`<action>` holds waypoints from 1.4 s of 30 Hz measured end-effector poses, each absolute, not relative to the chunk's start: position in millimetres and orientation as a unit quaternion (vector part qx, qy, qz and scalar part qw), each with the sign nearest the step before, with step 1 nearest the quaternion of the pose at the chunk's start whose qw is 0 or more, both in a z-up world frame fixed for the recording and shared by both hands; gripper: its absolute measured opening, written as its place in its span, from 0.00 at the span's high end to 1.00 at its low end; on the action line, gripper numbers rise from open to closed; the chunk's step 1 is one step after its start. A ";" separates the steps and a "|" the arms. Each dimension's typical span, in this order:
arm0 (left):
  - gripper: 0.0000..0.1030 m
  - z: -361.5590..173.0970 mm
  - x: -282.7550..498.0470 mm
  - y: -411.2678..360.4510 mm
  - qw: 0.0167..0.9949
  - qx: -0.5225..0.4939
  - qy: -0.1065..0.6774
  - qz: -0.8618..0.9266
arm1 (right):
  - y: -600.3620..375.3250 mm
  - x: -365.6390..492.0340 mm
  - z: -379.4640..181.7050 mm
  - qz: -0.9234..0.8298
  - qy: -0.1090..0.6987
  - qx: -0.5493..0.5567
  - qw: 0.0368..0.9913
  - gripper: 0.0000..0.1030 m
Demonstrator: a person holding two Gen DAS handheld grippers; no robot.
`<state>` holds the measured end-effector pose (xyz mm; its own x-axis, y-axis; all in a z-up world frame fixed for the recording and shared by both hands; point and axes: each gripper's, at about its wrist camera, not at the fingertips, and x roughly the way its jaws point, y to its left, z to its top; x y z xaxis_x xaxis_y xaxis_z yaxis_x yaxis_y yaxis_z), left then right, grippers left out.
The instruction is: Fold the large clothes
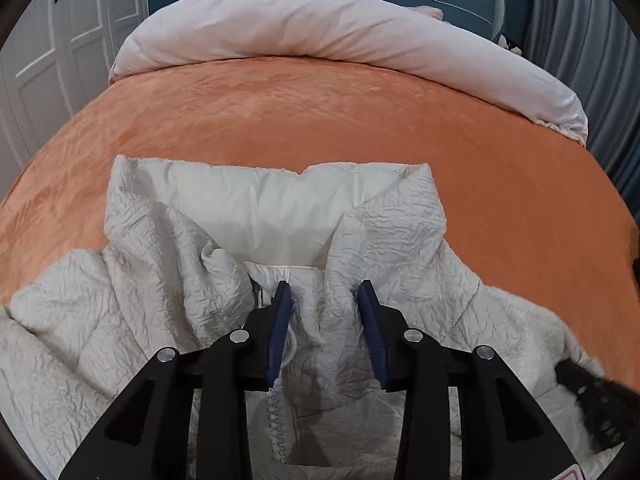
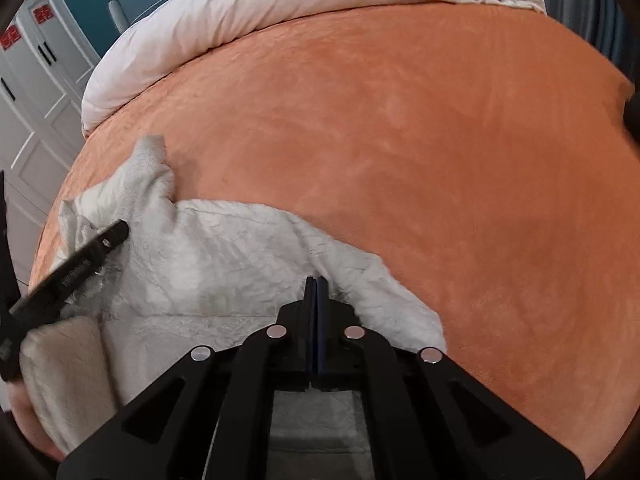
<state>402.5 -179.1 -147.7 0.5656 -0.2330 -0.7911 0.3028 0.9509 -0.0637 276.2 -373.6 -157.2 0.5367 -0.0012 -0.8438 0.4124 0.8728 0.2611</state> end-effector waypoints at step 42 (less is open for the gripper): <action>0.43 -110.5 314.2 2.2 0.895 0.027 0.433 -0.107 | -321.8 215.6 -122.2 -0.099 0.430 0.198 0.875 0.94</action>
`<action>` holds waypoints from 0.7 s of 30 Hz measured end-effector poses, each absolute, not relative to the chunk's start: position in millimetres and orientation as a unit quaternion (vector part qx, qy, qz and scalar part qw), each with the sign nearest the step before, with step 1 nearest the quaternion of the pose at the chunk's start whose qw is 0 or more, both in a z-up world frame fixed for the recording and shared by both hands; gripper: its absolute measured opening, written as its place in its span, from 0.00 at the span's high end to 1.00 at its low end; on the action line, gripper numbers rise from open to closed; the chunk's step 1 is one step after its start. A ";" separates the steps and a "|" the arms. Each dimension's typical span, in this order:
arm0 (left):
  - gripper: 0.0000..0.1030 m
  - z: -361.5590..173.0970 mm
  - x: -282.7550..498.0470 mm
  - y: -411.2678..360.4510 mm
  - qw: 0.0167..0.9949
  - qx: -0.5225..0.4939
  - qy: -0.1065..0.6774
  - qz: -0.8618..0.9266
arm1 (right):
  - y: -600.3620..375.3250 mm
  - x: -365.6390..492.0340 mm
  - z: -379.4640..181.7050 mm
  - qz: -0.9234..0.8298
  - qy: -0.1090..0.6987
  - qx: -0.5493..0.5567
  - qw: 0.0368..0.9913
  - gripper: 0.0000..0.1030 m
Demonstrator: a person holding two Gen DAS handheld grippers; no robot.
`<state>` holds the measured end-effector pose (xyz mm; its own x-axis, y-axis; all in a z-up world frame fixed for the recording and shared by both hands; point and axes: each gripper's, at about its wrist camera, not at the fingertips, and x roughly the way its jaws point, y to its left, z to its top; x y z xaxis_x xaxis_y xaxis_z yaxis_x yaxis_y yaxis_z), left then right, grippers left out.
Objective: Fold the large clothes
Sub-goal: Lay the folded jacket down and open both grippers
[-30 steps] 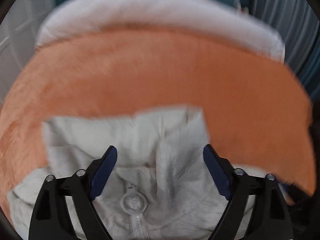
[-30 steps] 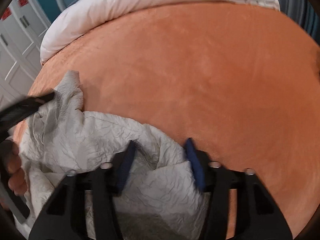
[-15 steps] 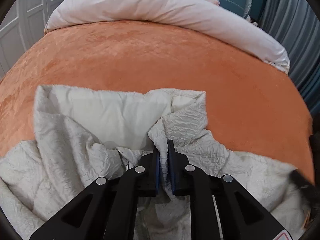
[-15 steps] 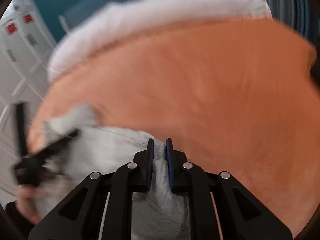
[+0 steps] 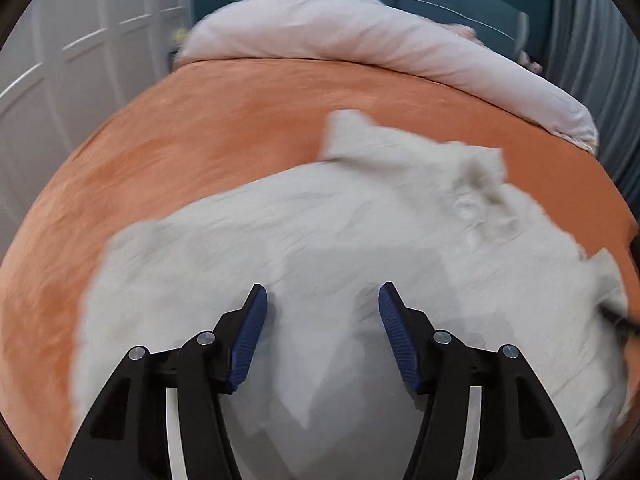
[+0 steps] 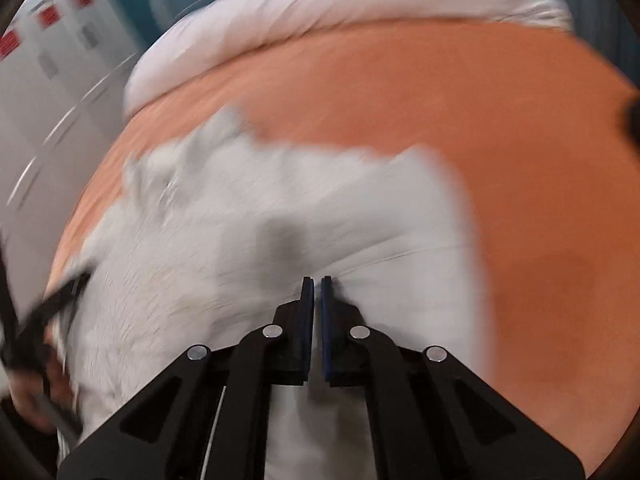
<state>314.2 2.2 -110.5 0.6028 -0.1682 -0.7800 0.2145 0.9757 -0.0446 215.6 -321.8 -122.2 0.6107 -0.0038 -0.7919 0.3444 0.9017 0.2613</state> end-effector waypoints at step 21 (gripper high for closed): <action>0.33 -123.2 235.9 137.8 0.876 -0.048 0.480 0.016 | -280.1 173.3 -107.2 -0.045 0.452 0.236 0.859 0.26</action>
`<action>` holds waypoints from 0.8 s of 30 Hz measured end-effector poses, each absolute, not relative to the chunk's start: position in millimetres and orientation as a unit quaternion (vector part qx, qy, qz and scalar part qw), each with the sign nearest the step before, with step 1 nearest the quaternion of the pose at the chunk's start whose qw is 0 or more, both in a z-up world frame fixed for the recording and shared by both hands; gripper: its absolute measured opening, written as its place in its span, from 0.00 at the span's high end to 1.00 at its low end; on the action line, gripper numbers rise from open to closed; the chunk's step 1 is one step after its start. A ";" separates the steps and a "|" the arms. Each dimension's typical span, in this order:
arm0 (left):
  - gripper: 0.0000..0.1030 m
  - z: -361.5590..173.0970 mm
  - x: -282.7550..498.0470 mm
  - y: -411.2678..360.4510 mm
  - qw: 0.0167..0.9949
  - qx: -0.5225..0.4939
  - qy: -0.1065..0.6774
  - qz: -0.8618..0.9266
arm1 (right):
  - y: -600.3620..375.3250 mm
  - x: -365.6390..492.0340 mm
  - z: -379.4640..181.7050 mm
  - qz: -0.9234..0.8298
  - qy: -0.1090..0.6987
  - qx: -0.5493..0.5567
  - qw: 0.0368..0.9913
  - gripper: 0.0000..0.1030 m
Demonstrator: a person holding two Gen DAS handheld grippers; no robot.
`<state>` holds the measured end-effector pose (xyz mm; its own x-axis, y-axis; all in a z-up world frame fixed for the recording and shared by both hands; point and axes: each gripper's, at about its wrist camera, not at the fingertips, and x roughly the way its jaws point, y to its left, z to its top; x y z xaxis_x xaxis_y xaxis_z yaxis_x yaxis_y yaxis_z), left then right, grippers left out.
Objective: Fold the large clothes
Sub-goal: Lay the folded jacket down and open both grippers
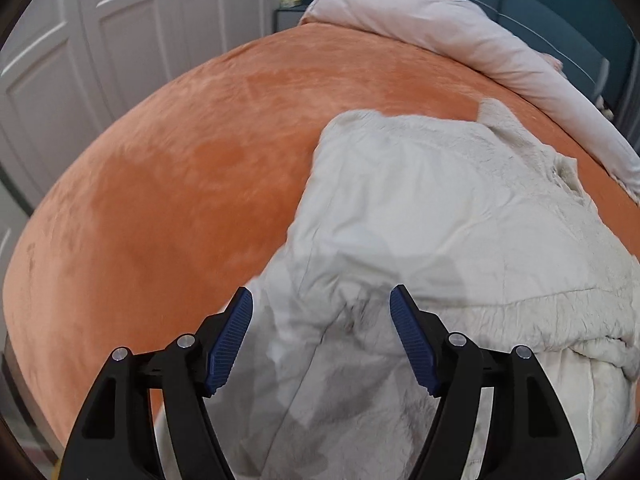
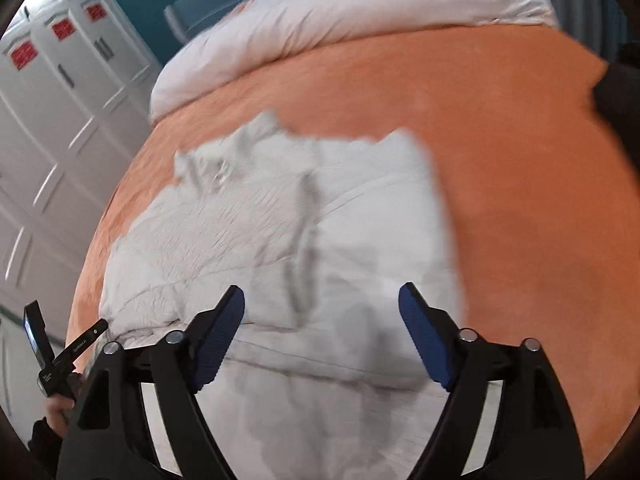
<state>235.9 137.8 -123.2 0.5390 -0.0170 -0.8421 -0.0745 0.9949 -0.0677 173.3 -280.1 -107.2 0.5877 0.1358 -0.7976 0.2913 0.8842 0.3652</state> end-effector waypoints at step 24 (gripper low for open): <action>0.28 -135.4 207.3 130.2 0.876 0.050 0.476 0.060 | -262.2 144.7 -103.4 -0.066 0.448 0.230 0.861 0.54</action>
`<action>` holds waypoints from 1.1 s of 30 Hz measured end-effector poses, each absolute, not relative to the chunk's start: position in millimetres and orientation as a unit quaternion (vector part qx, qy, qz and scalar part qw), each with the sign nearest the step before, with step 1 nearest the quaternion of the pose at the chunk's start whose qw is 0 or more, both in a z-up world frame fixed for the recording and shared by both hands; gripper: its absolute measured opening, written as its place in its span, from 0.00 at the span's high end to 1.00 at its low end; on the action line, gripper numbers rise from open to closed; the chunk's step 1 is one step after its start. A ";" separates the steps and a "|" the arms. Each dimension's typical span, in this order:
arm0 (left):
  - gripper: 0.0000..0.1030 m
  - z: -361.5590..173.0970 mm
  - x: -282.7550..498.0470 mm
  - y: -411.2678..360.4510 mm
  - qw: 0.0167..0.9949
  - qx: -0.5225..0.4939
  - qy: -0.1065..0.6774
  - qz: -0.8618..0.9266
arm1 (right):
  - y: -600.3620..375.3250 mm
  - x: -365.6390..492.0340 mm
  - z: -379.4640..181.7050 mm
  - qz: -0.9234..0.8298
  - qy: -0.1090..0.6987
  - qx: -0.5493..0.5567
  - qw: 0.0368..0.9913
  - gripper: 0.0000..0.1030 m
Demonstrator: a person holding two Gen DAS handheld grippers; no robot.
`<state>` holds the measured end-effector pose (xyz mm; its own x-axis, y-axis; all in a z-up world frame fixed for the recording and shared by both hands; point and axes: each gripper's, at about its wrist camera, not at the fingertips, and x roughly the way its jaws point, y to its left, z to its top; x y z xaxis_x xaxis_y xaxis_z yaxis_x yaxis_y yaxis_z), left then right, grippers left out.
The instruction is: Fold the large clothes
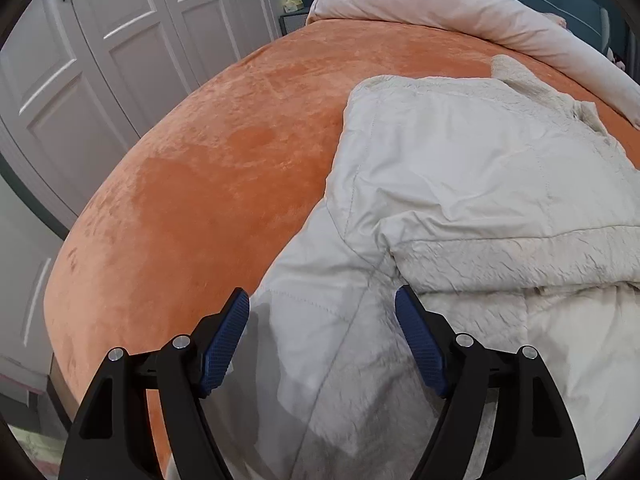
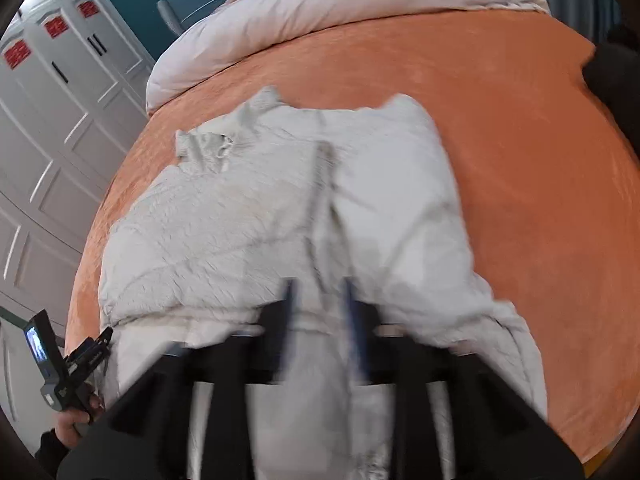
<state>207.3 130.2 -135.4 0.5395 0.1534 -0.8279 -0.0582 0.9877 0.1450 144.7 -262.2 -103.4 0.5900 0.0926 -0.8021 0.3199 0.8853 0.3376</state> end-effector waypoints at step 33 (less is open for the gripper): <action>0.12 -164.4 258.1 119.8 0.881 0.021 0.468 0.066 | -245.5 172.7 -173.3 -0.058 0.462 0.173 0.868 0.96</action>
